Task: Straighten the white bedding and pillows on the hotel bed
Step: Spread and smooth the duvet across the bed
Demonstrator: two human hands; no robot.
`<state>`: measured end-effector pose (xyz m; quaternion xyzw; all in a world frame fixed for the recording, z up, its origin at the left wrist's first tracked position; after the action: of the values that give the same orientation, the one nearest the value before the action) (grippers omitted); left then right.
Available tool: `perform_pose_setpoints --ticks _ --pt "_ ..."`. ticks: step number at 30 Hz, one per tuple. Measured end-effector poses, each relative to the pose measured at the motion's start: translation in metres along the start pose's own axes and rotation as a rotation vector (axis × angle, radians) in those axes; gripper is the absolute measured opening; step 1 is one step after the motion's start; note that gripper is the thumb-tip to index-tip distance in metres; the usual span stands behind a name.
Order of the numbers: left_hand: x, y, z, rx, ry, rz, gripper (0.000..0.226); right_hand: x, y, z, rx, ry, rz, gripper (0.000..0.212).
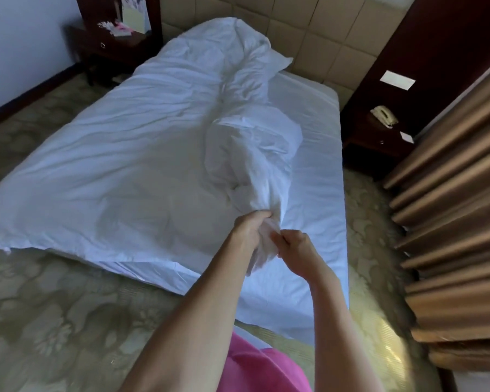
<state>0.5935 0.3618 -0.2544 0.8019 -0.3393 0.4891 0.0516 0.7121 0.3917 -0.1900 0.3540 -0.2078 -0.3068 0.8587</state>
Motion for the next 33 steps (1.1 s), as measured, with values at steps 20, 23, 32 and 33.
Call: perform_pose_setpoints --ticks 20,23,32,33 --pt "0.085 -0.01 0.02 -0.878 -0.289 0.138 0.041 -0.036 0.013 -0.04 -0.288 -0.317 -0.122 0.062" --pt "0.055 -0.009 0.035 -0.32 0.04 0.137 0.061 -0.035 0.022 -0.059 -0.416 -0.269 -0.191 0.058" --pt "-0.041 -0.066 0.043 0.459 -0.028 -0.253 0.043 -0.059 0.069 -0.117 -0.192 0.086 0.354 0.067" --pt "-0.057 -0.069 0.045 0.504 -0.073 -0.304 0.058 -0.061 0.075 -0.129 -0.216 0.074 0.41 0.071"
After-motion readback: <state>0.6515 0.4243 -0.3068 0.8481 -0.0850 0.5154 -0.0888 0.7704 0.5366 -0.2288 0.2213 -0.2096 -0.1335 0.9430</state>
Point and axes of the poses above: each hand's wrist, its own x-axis away from the middle knuckle, its own y-axis out of the back of the hand, z = x × y, the point moved 6 cm from there along -x, towards the middle knuckle, and after that the axes turned 8 degrees about y, right-handed, at the moved point
